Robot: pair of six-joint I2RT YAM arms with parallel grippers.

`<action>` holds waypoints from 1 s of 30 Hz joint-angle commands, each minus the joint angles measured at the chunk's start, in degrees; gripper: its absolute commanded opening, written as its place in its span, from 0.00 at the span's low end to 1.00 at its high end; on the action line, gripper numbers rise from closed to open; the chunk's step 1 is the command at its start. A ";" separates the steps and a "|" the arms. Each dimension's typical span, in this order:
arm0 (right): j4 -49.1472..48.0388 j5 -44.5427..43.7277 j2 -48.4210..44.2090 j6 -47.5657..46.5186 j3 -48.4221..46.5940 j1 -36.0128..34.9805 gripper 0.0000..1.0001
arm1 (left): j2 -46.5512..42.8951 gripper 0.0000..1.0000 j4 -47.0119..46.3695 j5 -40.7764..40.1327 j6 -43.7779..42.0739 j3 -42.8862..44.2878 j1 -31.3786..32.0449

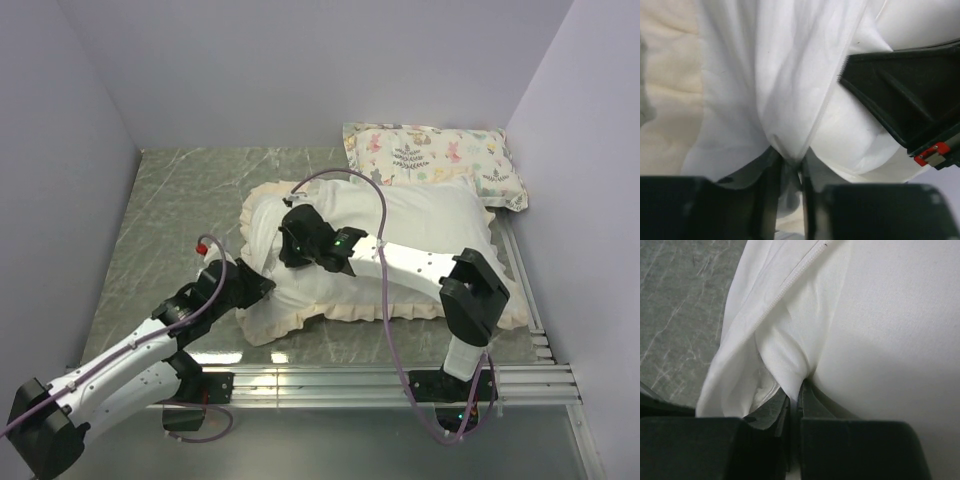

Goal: Remove the pillowcase from the pillow

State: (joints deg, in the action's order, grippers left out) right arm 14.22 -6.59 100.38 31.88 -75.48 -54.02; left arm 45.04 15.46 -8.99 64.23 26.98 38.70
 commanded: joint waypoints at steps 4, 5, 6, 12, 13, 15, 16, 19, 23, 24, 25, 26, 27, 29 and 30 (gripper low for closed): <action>2.56 -7.99 0.52 -1.99 -5.90 1.46 0.00 | -8.11 0.01 2.97 0.02 3.27 -5.53 1.73; 3.09 -9.83 0.78 -2.17 -7.73 1.81 0.00 | -10.56 0.01 4.04 0.12 3.10 -6.41 1.73; 3.97 -10.28 1.31 -2.43 -8.88 2.25 0.00 | -11.80 0.00 5.27 0.12 3.27 -6.94 1.73; 5.73 -9.49 0.70 -2.87 -13.20 6.03 0.00 | -17.43 0.01 9.67 2.13 4.85 -12.21 1.73; 6.43 -9.32 0.44 -3.22 -13.63 6.90 0.00 | -17.96 0.04 9.85 2.83 4.86 -12.83 1.82; 6.79 -9.32 0.17 -3.58 -14.25 7.70 0.00 | -20.16 0.21 11.07 3.28 4.86 -13.88 1.82; 6.87 -9.23 -0.01 -3.84 -14.08 7.96 0.00 | -21.03 0.24 11.78 3.02 4.94 -13.89 1.82; 6.53 -8.71 -0.36 -3.84 -13.29 9.19 0.00 | -23.76 0.32 13.45 2.75 4.94 -13.62 1.82; 5.12 -6.60 -1.23 -3.49 -11.01 9.63 0.00 | -22.81 0.15 12.49 3.02 5.38 -14.32 1.73; 4.77 -5.72 -1.59 -3.40 -10.48 9.72 0.00 | -22.19 0.11 11.96 3.10 5.56 -14.50 1.82; 3.64 -4.93 -2.72 -2.97 -9.95 9.72 0.00 | -21.49 0.04 9.87 3.37 5.65 -14.68 1.73; 3.01 -2.75 -3.43 -2.79 -8.47 9.64 0.00 | -20.09 0.01 8.80 3.37 6.08 -15.03 1.73; 2.57 -1.77 -4.65 -2.61 -8.02 9.63 0.00 | -19.64 0.00 7.49 3.11 6.35 -15.12 1.82; 2.57 -0.36 -5.80 -2.87 -6.62 9.55 0.00 | -18.94 0.01 3.54 2.84 6.26 -15.12 1.82; 2.13 1.65 -7.46 -3.14 -5.65 9.55 0.00 | -19.02 0.07 2.39 2.58 6.35 -14.94 1.82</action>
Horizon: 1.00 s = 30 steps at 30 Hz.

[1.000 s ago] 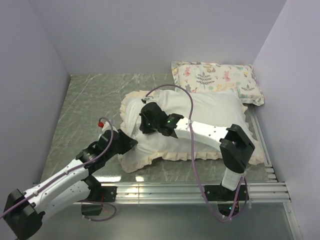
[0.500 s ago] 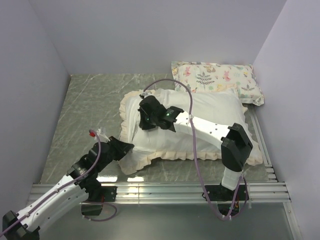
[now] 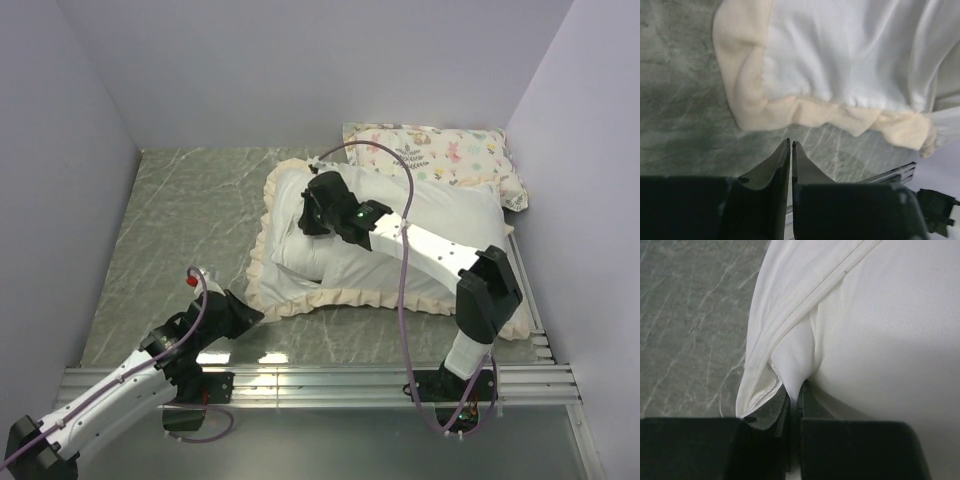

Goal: Remove the pillowcase from the pillow

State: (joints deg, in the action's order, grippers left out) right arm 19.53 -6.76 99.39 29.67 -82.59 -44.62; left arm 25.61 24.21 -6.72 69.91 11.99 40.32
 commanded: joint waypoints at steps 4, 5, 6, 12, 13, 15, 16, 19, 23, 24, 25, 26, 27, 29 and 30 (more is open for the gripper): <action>-9.48 6.49 -13.67 -1.11 10.58 -1.42 0.00 | 1.37 0.42 -7.87 -3.72 -1.00 3.64 0.20; -10.55 7.89 -15.18 -1.02 14.95 -2.04 0.00 | 2.51 0.48 -7.68 -5.65 -2.22 6.35 0.20; -11.35 7.91 -16.50 -0.84 16.83 -3.01 0.00 | 3.22 0.52 -7.94 -6.54 -3.02 7.60 0.12; -15.75 5.37 -24.32 0.30 26.51 -8.11 0.00 | 11.21 0.77 -16.62 -4.01 -11.28 14.99 0.29; -15.75 4.75 -24.77 0.39 27.12 -8.20 0.00 | 12.44 0.78 -18.74 -2.44 -12.42 15.25 0.20; -15.05 3.96 -25.21 -0.22 27.04 -8.20 0.00 | 13.24 0.81 -23.21 1.33 -14.18 14.91 0.29; -14.18 3.69 -25.21 -0.31 26.78 -8.20 0.00 | 14.29 0.82 -23.76 2.49 -14.88 14.82 0.29; -13.55 3.34 -25.48 -0.75 25.73 -8.11 0.00 | 17.88 0.82 -23.77 4.35 -16.99 15.69 0.55; -12.59 3.25 -24.87 -1.11 24.58 -8.20 0.00 | 20.09 0.81 -26.93 3.56 -17.35 14.99 1.26; -12.50 2.81 -24.86 -1.28 24.49 -8.29 0.00 | 20.36 0.79 -26.76 3.21 -17.44 14.91 1.26; -12.24 2.72 -24.78 -1.28 24.58 -8.29 0.00 | 20.88 0.77 -26.93 2.68 -17.87 14.91 1.34; -12.23 2.81 -24.86 -1.28 24.49 -8.29 0.00 | 21.15 0.76 -26.76 2.24 -17.88 14.99 1.26; -12.06 2.90 -25.04 -1.37 24.66 -8.29 0.00 | 21.50 0.70 -26.41 1.37 -17.88 15.08 1.26; -11.97 3.07 -25.56 -1.37 24.84 -8.55 0.00 | 22.99 0.60 -24.74 -1.17 -17.70 15.69 1.26; -11.80 3.07 -25.83 -1.28 25.02 -8.73 0.00 | 23.61 0.48 -24.39 -2.32 -17.79 16.39 1.26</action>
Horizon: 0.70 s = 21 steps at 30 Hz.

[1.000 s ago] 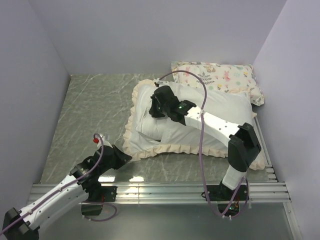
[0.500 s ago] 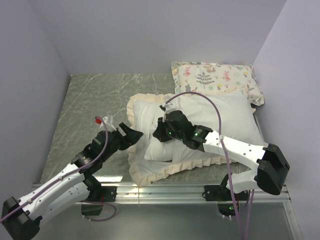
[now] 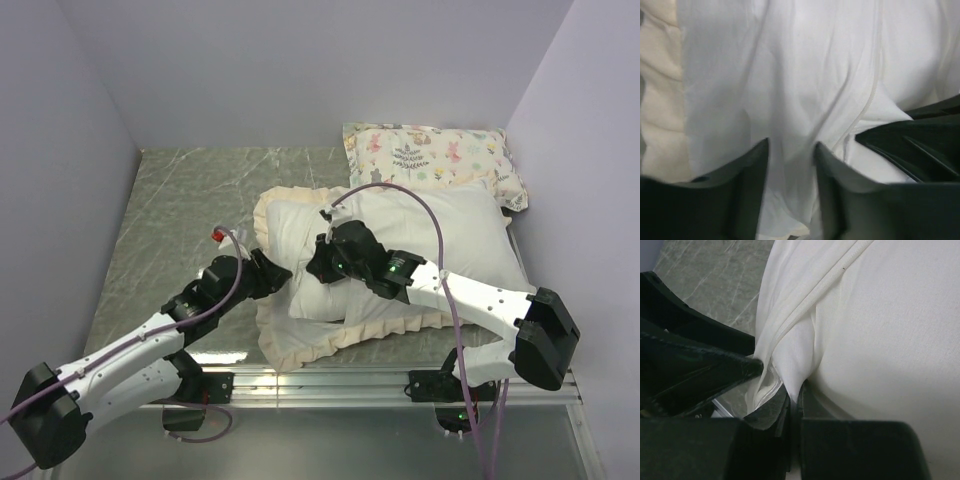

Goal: Remove the pillowcase from the pillow

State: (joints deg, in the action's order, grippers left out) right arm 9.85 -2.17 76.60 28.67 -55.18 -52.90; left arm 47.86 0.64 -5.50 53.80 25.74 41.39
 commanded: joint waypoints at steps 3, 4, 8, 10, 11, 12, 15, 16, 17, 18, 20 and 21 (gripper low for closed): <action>-1.67 -1.87 -4.87 -0.45 -1.78 -1.58 0.00 | 4.17 0.20 2.77 -10.22 -0.72 3.97 0.19; -1.67 -2.04 -5.40 -0.45 -0.91 -2.02 0.00 | 5.48 0.13 3.48 -12.41 -0.28 5.19 0.10; -1.50 -2.40 -8.74 0.25 1.65 -3.25 0.00 | 8.12 0.00 4.10 -17.96 0.69 7.83 -1.04; -2.19 -1.61 -10.14 0.25 3.75 -3.69 0.00 | 9.96 0.01 7.08 -21.39 1.65 10.47 -2.97; -2.81 0.40 -12.07 0.42 4.81 -4.13 0.00 | 10.32 0.01 7.09 -21.40 1.83 10.91 -6.20; -3.69 1.11 -13.04 0.69 5.86 -4.57 0.00 | 10.59 0.01 6.48 -19.48 1.92 11.00 -8.14; -5.88 3.65 -17.26 0.95 10.95 -5.27 0.00 | 12.43 0.00 3.31 -16.92 2.10 11.09 -14.48; -6.24 4.28 -18.40 0.95 12.10 -5.37 0.00 | 14.09 0.01 2.44 -16.48 1.92 11.44 -15.62; -6.68 4.81 -20.59 1.39 13.16 -5.37 0.00 | 14.98 0.01 1.74 -15.78 1.83 11.62 -18.07; -6.94 5.94 -21.57 1.48 14.12 -5.28 0.00 | 15.94 0.00 0.86 -14.90 1.66 11.88 -19.23; -6.60 6.92 -23.94 2.09 16.50 -5.45 0.00 | 18.84 0.00 -2.90 -12.27 1.66 11.88 -22.21; -6.51 7.44 -24.82 2.10 18.16 -5.54 0.00 | 20.85 0.01 -3.71 -11.30 1.83 12.23 -23.18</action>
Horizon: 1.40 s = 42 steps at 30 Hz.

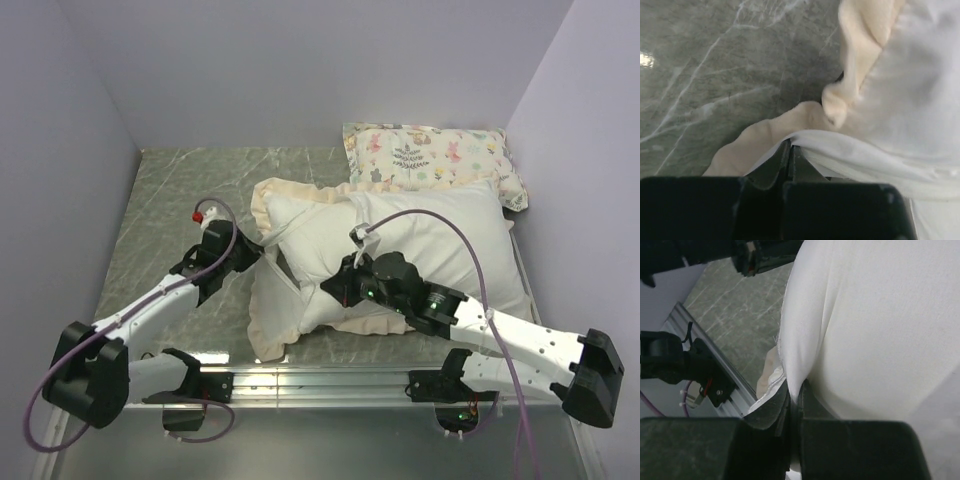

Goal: Remove the pillowcase from the pillow

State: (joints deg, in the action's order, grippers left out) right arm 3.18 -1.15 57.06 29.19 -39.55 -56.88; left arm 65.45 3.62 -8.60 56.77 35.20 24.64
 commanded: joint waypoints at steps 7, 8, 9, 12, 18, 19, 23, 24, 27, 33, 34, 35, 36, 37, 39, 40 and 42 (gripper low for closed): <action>2.88 5.98 -10.74 3.68 7.82 -2.53 0.00 | 10.04 0.01 -10.03 -4.76 -1.49 6.98 -10.93; 3.23 5.89 -10.83 3.68 7.91 -3.23 0.00 | 10.74 0.01 -9.95 -4.41 -1.66 7.68 -11.63; 4.11 5.63 -10.74 3.68 7.74 -3.84 0.00 | 12.49 0.01 -9.34 -3.80 -1.93 9.43 -11.98; 8.48 1.25 -8.20 3.59 5.20 -7.09 0.00 | 13.74 0.00 -9.15 -0.73 -4.73 12.16 -12.60; 13.34 -7.80 0.76 3.33 -0.52 -11.41 0.00 | 9.71 0.32 -11.62 5.43 -7.55 10.07 -12.51; 13.52 -8.08 1.56 3.42 -1.14 -11.41 0.00 | 8.74 0.40 -11.35 5.87 -7.64 9.63 -12.51; 13.69 -10.10 5.60 3.51 -3.77 -11.50 0.00 | 2.85 0.63 -12.23 9.47 -8.26 5.50 -11.99; 13.96 -10.71 6.39 3.42 -5.09 -11.41 0.00 | 0.49 0.64 -11.80 9.65 -8.87 4.19 -11.55; 14.75 -11.86 8.77 3.15 -7.20 -11.41 0.00 | -5.04 0.67 -9.25 8.78 -10.01 2.34 -9.71; 15.19 -13.35 10.35 3.15 -9.14 -11.50 0.00 | -10.35 0.78 -3.81 6.86 -15.19 3.03 -1.54; 15.28 -13.44 10.44 3.07 -9.32 -11.50 0.00 | -9.91 0.79 -1.88 5.89 -15.90 3.38 -0.22; 15.36 -13.53 10.44 2.98 -9.40 -11.50 0.00 | -9.38 0.80 -1.25 4.66 -16.43 3.73 2.57; 15.54 -14.05 10.36 3.07 -9.67 -11.50 0.00 | -8.16 0.80 -0.20 1.95 -16.95 3.73 4.60; 15.63 -14.06 10.18 3.15 -9.93 -11.50 0.00 | -7.54 0.81 -0.19 1.57 -17.13 3.65 5.23; 15.63 -14.23 10.00 3.15 -10.19 -11.50 0.00 | -5.52 0.81 -0.45 0.70 -16.70 2.77 6.03; 15.80 -14.32 9.83 3.24 -10.20 -11.50 0.00 | -4.90 0.81 -1.32 0.43 -16.52 2.33 6.38; 16.15 -14.58 9.83 3.24 -10.28 -11.50 0.00 | -3.41 0.81 -1.51 -3.59 -15.47 1.36 6.56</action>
State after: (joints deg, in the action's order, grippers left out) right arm 17.56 -14.00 67.24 31.90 -47.64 -68.01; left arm 60.84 1.87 -5.72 42.06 37.06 30.89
